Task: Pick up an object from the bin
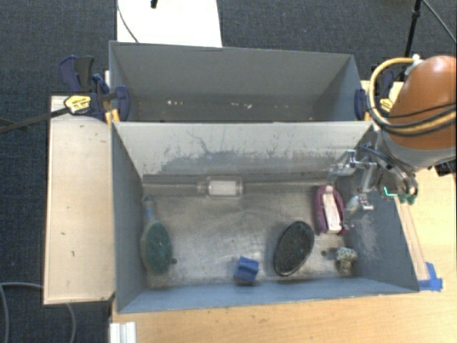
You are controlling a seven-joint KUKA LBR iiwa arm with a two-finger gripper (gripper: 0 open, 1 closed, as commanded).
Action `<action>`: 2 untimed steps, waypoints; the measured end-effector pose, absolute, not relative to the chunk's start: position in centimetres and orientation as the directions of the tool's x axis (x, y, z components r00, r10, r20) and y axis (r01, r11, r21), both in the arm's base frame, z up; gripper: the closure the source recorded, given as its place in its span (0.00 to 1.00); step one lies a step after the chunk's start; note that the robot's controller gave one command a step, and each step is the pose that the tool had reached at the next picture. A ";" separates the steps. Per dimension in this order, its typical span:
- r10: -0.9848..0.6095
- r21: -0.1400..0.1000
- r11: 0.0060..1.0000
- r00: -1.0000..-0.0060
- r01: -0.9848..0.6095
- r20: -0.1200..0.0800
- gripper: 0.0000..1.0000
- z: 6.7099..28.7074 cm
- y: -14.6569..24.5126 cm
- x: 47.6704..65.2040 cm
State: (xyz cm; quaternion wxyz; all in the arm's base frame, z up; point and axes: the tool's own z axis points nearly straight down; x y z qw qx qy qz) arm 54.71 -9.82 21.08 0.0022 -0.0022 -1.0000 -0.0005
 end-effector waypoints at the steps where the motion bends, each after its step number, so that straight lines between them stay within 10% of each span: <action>1: -0.365 -0.002 0.931 -0.931 -0.365 -0.006 0.00 7.1 -5.5 52.6; 2: -0.461 -0.001 0.888 -0.888 -0.461 -0.007 0.00 10.1 -1.8 52.4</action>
Offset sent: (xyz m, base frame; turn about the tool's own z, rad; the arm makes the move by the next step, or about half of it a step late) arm -0.0230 0.0435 -0.1408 -0.3801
